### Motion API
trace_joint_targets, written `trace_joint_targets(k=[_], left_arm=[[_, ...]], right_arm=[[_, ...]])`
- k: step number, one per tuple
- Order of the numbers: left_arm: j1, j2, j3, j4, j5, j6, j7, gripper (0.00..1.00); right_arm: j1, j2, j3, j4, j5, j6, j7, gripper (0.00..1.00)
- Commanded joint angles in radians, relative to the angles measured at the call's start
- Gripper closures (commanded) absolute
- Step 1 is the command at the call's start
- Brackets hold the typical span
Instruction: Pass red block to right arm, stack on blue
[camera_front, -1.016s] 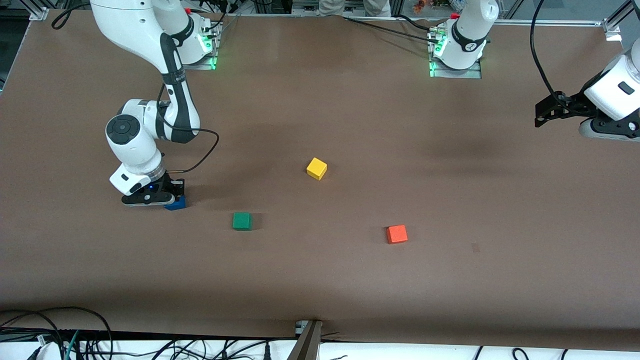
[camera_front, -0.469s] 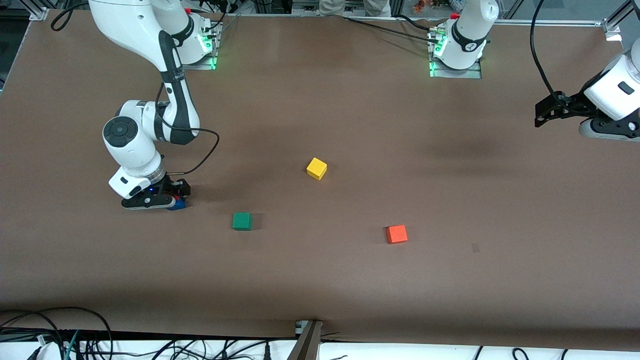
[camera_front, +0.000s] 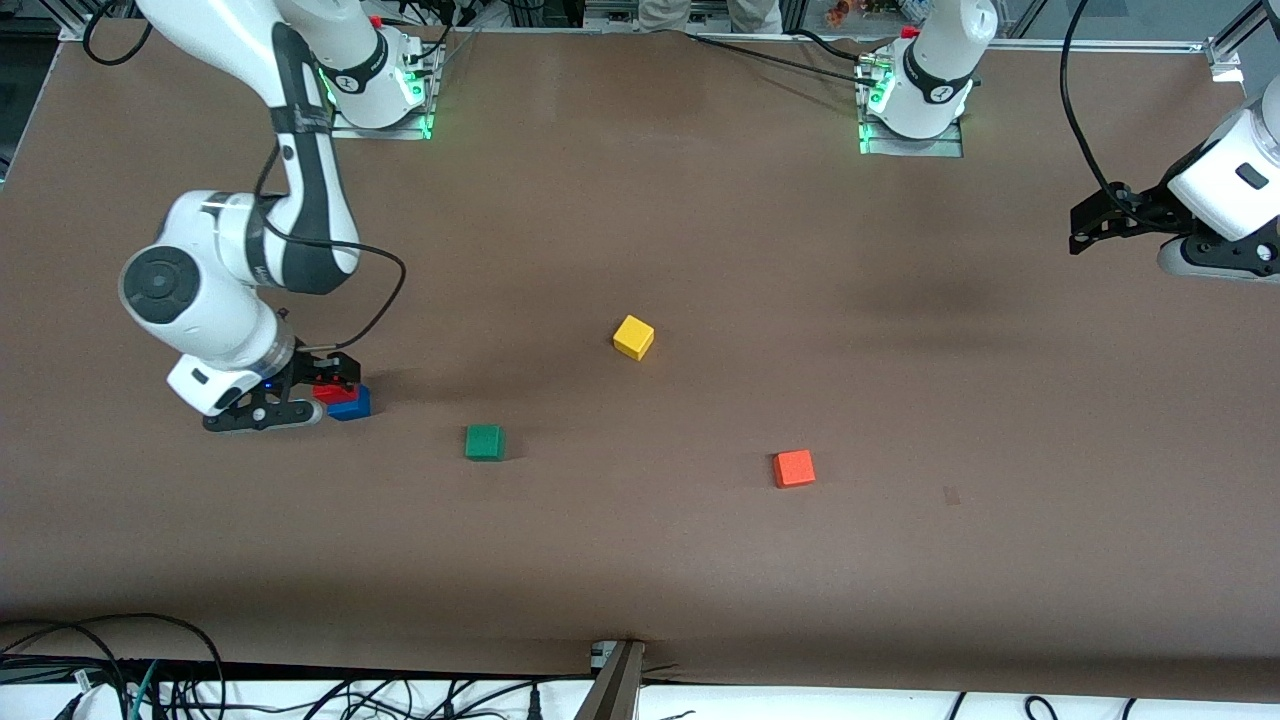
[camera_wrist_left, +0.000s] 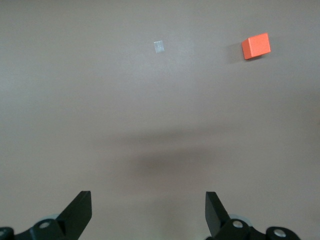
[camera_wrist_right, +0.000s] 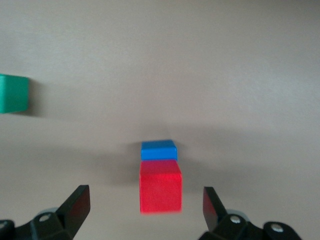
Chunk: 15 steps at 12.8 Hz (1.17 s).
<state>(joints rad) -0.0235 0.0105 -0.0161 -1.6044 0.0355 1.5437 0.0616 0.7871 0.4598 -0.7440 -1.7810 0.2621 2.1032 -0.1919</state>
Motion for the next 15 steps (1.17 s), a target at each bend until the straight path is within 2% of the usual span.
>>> trace_joint_targets(k=[1,6,10,13,15], left_arm=[[-0.009,0.005,0.004,0.021,0.007,-0.022,-0.011,0.0],[-0.009,0.005,0.004,0.021,0.007,-0.022,-0.011,0.0],[-0.009,0.005,0.004,0.021,0.007,-0.022,-0.009,0.0],[-0.009,0.005,0.004,0.021,0.007,-0.022,-0.008,0.0],[-0.009,0.005,0.004,0.02,0.007,-0.022,-0.006,0.0]], right_arm=[[-0.009,-0.006,-0.034,0.124,-0.009,-0.187,-0.029,0.0],[-0.011,-0.006,-0.078,0.267,-0.009,-0.422,-0.067,0.0],[-0.017,-0.009,-0.12,0.343,-0.007,-0.546,-0.07,0.0],[-0.031,-0.009,-0.116,0.399,-0.007,-0.612,-0.069,0.0],[-0.081,-0.042,-0.072,0.399,-0.006,-0.626,-0.055,0.0]])
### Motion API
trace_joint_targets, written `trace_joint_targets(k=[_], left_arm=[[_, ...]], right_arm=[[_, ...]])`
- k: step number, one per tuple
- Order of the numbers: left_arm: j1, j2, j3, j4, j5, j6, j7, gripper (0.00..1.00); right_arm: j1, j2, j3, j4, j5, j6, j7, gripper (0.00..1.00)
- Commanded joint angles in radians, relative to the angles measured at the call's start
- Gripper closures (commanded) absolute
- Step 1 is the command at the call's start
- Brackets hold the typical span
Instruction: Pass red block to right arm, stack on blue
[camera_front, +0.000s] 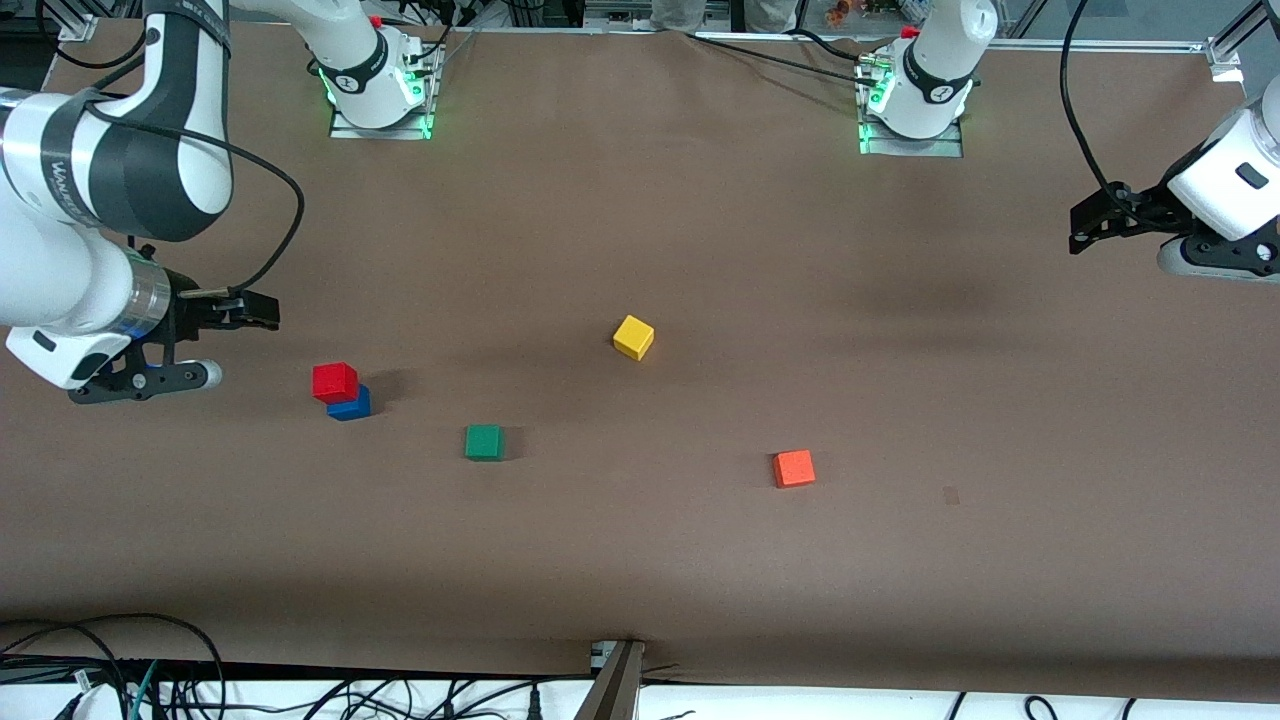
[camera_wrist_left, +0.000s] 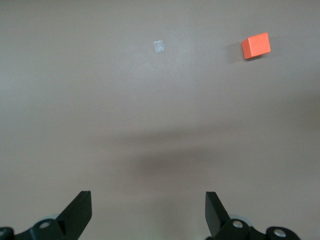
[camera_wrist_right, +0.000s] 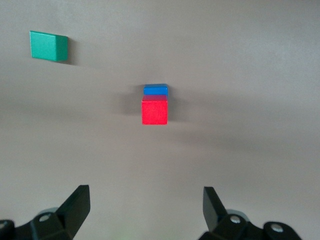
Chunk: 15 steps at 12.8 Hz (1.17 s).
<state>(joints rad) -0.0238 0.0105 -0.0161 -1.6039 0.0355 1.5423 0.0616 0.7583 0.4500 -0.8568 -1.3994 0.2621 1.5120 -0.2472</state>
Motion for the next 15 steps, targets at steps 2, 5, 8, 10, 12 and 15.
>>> trace_joint_targets(k=[2,5,8,10,12,15], left_arm=[[-0.008,0.005,0.004,0.021,0.007,-0.021,-0.003,0.0],[-0.008,0.005,0.004,0.021,0.007,-0.021,0.0,0.0],[-0.008,0.005,0.004,0.021,0.007,-0.021,0.001,0.0],[-0.008,0.005,0.004,0.021,0.007,-0.021,0.001,0.0],[-0.008,0.005,0.004,0.021,0.007,-0.021,0.0,0.0],[-0.008,0.005,0.004,0.021,0.007,-0.021,0.0,0.0]], right_arm=[[-0.243,-0.103,0.279,0.013,-0.032,-0.033,0.04,0.0],[-0.463,-0.2,0.588,-0.019,-0.185,-0.039,0.169,0.0],[-0.58,-0.342,0.737,-0.117,-0.216,-0.041,0.24,0.0],[-0.59,-0.427,0.774,-0.193,-0.247,-0.042,0.237,0.0],[-0.593,-0.476,0.779,-0.187,-0.285,-0.058,0.235,0.0],[-0.591,-0.498,0.78,-0.17,-0.287,-0.072,0.233,0.0]])
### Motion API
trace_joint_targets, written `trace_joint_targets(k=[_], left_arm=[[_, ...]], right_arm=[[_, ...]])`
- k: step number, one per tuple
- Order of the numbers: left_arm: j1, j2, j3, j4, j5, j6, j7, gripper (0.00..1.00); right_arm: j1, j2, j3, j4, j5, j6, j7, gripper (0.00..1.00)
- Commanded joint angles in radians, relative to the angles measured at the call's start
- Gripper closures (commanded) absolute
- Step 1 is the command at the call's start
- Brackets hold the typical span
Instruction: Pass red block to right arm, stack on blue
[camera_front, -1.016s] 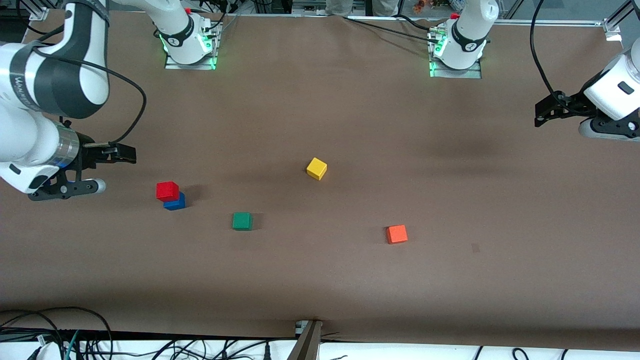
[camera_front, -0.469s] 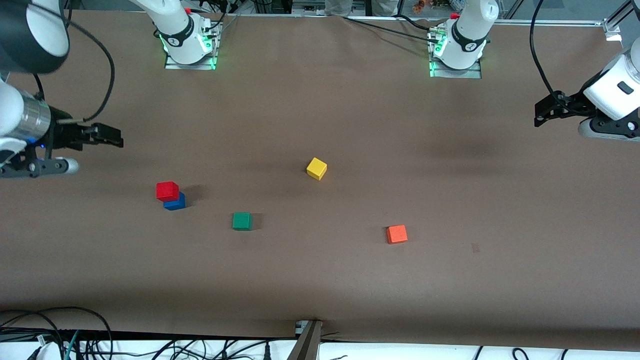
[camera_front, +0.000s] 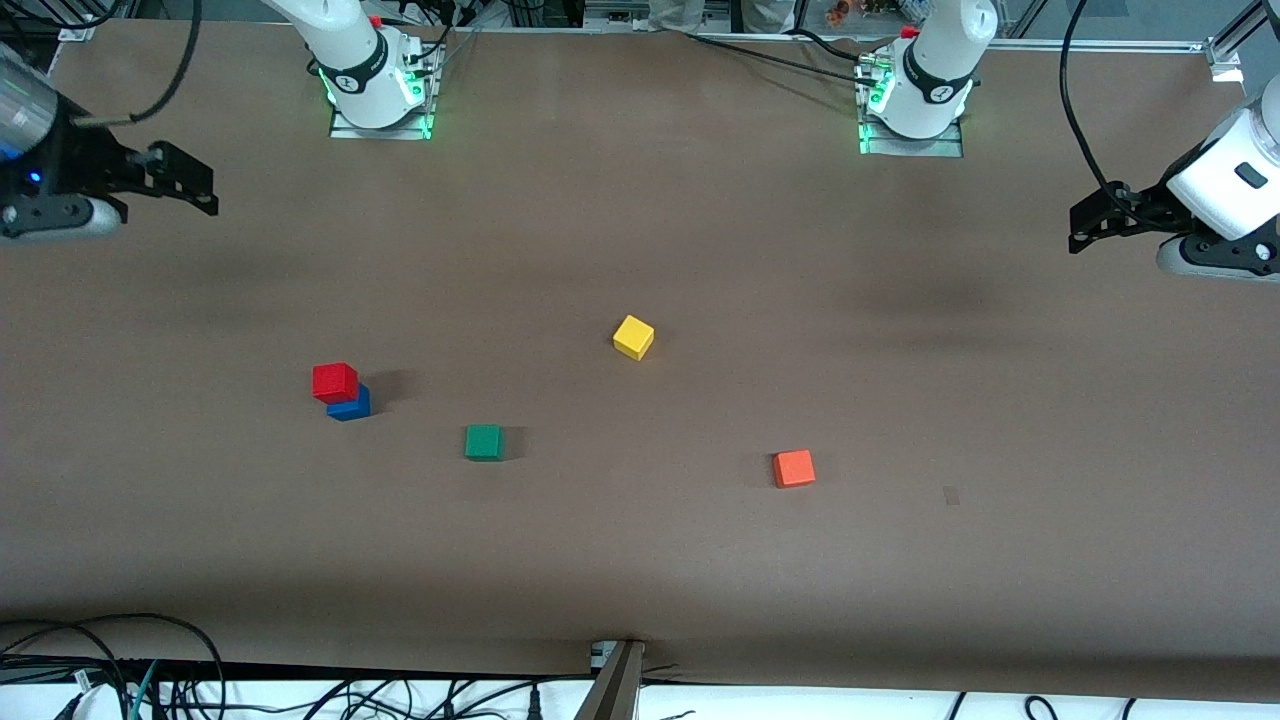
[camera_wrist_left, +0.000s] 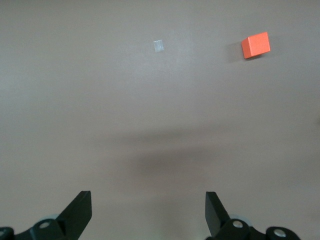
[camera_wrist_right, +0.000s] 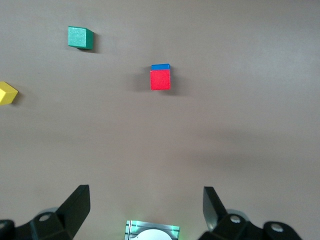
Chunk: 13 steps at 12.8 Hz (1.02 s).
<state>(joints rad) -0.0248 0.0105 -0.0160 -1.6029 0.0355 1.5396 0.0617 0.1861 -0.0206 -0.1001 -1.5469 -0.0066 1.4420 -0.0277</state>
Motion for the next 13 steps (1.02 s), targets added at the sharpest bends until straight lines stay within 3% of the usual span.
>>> trace_joint_targets(k=[1,4,13], left_arm=[[-0.007,0.005,0.004,0.02,0.007,-0.018,0.0,0.0],[-0.007,0.005,0.004,0.02,0.007,-0.018,0.001,0.0],[-0.009,0.005,0.004,0.02,0.007,-0.018,-0.002,0.0]], right_arm=[[-0.02,-0.025,0.017,-0.01,-0.019,-0.023,0.006,0.0],[-0.03,-0.018,-0.004,0.007,-0.019,-0.086,-0.05,0.0],[-0.03,0.008,-0.016,0.027,-0.018,-0.084,-0.052,0.0]])
